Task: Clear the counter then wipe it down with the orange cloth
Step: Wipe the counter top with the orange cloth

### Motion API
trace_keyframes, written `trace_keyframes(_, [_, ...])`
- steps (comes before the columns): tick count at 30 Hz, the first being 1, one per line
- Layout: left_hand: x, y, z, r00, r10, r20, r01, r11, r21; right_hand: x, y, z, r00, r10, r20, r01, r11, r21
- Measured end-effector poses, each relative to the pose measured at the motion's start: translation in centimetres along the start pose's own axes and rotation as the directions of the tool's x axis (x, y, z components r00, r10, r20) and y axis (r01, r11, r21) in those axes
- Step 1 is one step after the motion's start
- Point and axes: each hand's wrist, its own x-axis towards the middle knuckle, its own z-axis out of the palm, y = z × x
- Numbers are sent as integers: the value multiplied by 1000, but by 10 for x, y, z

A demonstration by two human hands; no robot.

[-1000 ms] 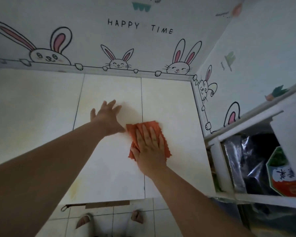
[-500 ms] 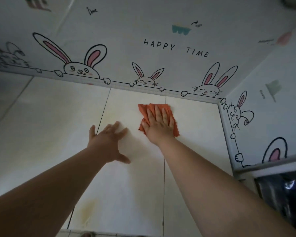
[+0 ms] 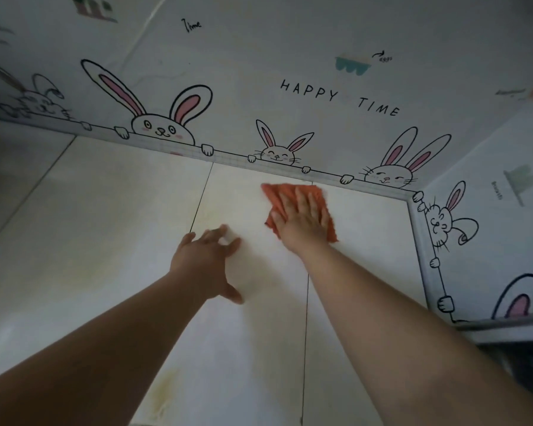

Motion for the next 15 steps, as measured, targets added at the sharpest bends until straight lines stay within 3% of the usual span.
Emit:
trace_keyframes(2, [1, 1, 1, 1000, 7, -1, -7, 1000, -10, 18, -17, 1, 988, 152, -2, -151, 987, 61])
trace_keyframes(4, [1, 0, 2, 1000, 5, -5, -5, 1000, -22, 23, -47, 5, 978, 208, 12, -208, 974, 94])
trace_keyframes(8, [1, 1, 2, 1000, -2, -26, 2, 1000, -30, 23, -92, 11, 994, -80, 80, 78, 996, 35])
trace_keyframes(11, [2, 0, 1, 1000, -8, -22, 8, 999, -32, 29, -74, 3, 958, -255, 130, 263, 964, -42])
trace_keyframes(13, [1, -1, 2, 1000, 0, -24, -1, 999, -45, 26, -45, -1, 975, -210, 67, 213, 976, -40])
trace_keyframes(15, [1, -2, 4, 999, 11, -36, -13, 998, -56, 16, -20, 0, 997, -13, -72, 14, 1000, 14])
